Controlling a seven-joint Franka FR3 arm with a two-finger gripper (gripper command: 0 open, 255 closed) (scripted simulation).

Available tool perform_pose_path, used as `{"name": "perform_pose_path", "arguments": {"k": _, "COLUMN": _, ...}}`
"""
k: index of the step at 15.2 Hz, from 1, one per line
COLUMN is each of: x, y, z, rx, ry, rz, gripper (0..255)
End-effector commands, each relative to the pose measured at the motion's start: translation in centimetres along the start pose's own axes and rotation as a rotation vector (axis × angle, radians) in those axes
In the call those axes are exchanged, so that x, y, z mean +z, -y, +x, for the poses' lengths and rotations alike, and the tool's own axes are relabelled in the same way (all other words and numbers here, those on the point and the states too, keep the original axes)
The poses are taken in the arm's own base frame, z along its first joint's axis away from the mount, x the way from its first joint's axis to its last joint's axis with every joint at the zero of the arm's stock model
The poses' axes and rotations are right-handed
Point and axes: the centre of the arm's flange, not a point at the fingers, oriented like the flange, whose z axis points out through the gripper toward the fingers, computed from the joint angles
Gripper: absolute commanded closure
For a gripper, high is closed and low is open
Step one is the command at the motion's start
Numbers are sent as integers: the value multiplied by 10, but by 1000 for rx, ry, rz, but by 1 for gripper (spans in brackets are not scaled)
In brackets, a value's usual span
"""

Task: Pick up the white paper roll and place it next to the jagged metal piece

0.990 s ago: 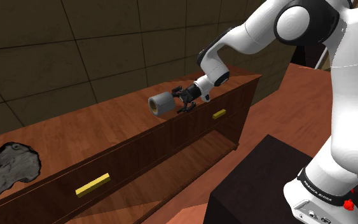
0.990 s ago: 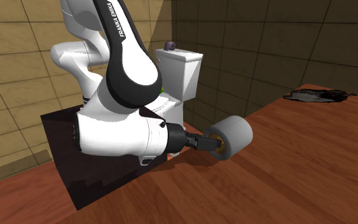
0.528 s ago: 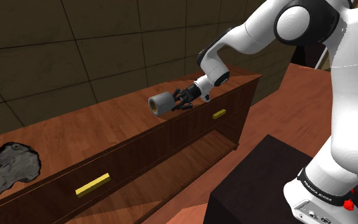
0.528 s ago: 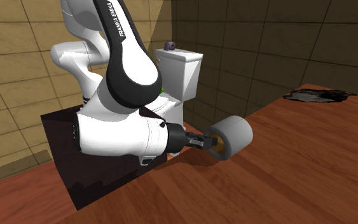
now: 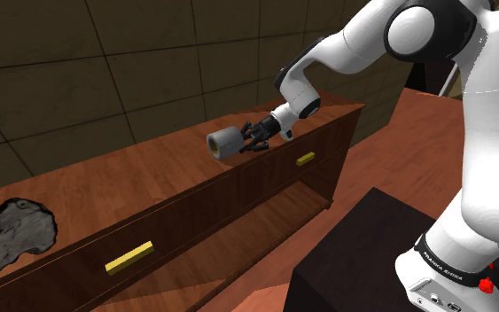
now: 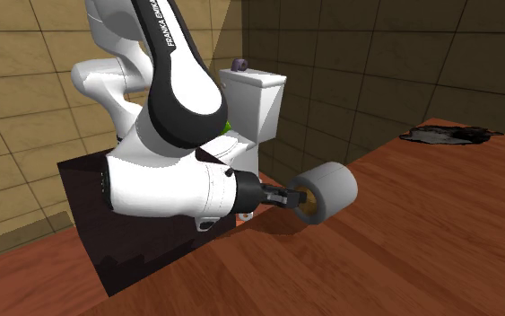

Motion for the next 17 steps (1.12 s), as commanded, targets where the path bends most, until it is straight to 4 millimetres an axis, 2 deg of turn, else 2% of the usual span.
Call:
{"name": "perform_pose_path", "arguments": {"k": 1, "x": -3, "y": 3, "z": -8, "rx": 0, "ry": 0, "rz": 1, "gripper": 255}}
{"name": "perform_pose_path", "arguments": {"k": 17, "x": -36, "y": 32, "z": -80, "rx": 0, "ry": 0, "rz": 0, "gripper": 255}}
